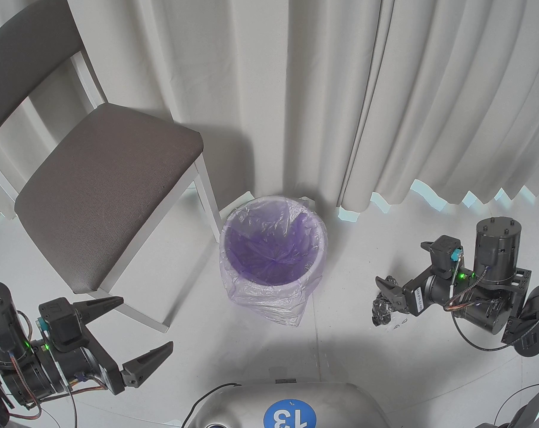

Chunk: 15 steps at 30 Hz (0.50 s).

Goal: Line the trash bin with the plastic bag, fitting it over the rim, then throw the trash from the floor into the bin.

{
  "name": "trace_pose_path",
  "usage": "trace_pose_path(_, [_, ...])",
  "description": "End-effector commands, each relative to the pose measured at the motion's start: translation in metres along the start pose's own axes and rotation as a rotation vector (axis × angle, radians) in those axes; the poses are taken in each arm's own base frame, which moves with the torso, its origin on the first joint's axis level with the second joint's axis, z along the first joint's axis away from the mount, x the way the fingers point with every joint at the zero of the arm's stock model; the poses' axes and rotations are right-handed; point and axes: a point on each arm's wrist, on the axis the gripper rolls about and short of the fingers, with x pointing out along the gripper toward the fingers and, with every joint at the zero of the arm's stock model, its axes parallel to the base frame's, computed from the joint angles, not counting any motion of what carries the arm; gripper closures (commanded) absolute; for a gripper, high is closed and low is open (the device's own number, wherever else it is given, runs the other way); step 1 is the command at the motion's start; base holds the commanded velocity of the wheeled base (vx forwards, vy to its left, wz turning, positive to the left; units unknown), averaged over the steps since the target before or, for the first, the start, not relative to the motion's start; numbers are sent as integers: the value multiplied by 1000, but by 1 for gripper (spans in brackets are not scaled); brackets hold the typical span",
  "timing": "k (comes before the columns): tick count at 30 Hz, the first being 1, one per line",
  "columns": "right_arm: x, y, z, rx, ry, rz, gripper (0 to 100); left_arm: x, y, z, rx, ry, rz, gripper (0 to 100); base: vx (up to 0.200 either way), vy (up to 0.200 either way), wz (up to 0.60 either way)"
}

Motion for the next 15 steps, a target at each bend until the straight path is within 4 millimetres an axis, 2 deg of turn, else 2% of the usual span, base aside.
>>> trace_pose_path(1, [6, -1, -3, 1, 5, -8, 0, 25, 1, -14, -9, 141, -28, 0, 0, 0, 0])
trace_pose_path(2, [5, -2, -2, 4, -1, -13, 0, 31, 1, -14, -8, 157, -30, 0, 0, 0, 0])
trace_pose_path(4, [-1, -9, 3, 20, -31, -29, 0, 58, 6, -12, 16, 206, -19, 0, 0, 0, 0])
trace_pose_path(5, [-1, -9, 3, 20, -31, -29, 0, 58, 6, -12, 16, 206, -19, 0, 0, 0, 0])
trace_pose_path(6, [-4, -10, 3, 27, -40, -27, 0, 81, 9, -15, 31, 256, -20, 0, 0, 0, 0])
trace_pose_path(9, [-8, -10, 0, 70, -52, -30, 0, 114, 15, -20, 46, 294, -9, 0, 0, 0, 0])
trace_pose_path(10, [-9, -10, -2, 77, -54, -30, 0, 118, 15, -21, 50, 298, -7, 0, 0, 0, 0])
trace_pose_path(11, [-14, -10, -6, 96, -69, -33, 0, 134, 18, -25, 66, 311, 0, 0, 0, 0, 0])
trace_pose_path(15, [-22, -9, -16, 119, -100, -39, 0, 159, 30, -38, 92, 360, 32, 0, 0, 0, 0])
